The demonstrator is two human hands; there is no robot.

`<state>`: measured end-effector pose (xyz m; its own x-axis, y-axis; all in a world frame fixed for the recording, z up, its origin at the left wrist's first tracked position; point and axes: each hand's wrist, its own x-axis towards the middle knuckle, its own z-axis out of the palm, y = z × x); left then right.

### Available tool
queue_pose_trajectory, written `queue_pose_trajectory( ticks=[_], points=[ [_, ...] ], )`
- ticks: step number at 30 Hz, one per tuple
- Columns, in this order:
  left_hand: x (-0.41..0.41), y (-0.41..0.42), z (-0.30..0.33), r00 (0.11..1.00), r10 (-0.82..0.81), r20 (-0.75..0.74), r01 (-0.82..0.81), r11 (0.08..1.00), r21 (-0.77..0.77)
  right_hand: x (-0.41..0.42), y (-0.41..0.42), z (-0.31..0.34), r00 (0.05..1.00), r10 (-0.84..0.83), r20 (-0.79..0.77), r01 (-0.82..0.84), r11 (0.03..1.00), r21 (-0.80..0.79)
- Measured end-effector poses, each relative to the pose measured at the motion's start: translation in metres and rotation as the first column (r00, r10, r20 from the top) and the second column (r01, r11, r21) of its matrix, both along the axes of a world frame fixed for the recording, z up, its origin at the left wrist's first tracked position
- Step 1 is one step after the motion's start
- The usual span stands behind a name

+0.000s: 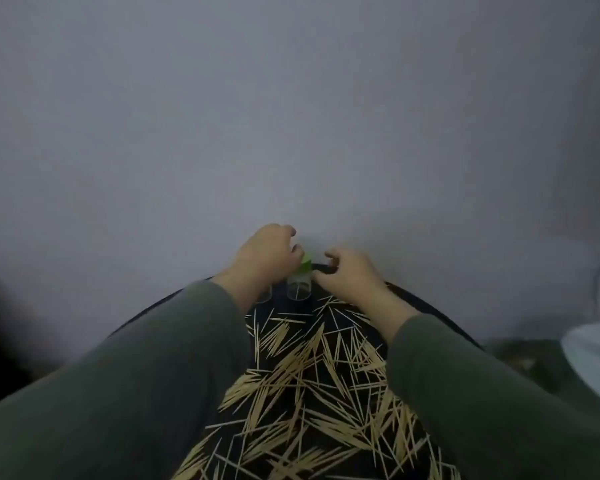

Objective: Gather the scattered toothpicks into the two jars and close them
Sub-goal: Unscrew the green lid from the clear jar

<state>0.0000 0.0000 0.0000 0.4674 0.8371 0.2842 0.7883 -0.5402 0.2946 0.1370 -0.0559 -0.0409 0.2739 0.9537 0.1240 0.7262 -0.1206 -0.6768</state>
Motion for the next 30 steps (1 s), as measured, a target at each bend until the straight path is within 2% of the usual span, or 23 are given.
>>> queue_pose_trajectory(
  ticks=[4, 8, 14, 19, 25, 30],
  points=[
    [0.007, 0.013, -0.018, 0.998, 0.025, 0.06, -0.022, 0.998, -0.051, -0.009, 0.018, -0.023, 0.99, -0.032, -0.137, 0.027, 0.999, -0.042],
    [0.011, 0.024, -0.037, 0.999, 0.005, 0.054, -0.003, 0.999, -0.041, -0.018, 0.03, -0.043, 0.97, -0.032, -0.243, 0.041, 0.999, 0.033],
    [0.009, 0.024, -0.045, 0.995, -0.006, 0.104, 0.009, 1.0, -0.023, -0.024, 0.033, -0.047, 0.971, -0.042, -0.235, 0.067, 0.993, 0.098],
    [0.006, 0.009, -0.024, 0.974, -0.039, 0.222, 0.044, 0.999, -0.019, -0.026, 0.016, -0.023, 0.968, -0.009, -0.25, 0.051, 0.985, 0.164],
    [0.007, -0.038, 0.015, 0.903, -0.055, 0.426, 0.074, 0.997, -0.027, -0.028, -0.039, 0.023, 0.965, 0.024, -0.261, 0.052, 0.958, 0.283],
    [0.004, -0.086, 0.03, 0.838, -0.101, 0.537, 0.198, 0.972, -0.128, -0.024, -0.096, 0.041, 0.968, 0.037, -0.247, 0.046, 0.945, 0.324]
  ],
)
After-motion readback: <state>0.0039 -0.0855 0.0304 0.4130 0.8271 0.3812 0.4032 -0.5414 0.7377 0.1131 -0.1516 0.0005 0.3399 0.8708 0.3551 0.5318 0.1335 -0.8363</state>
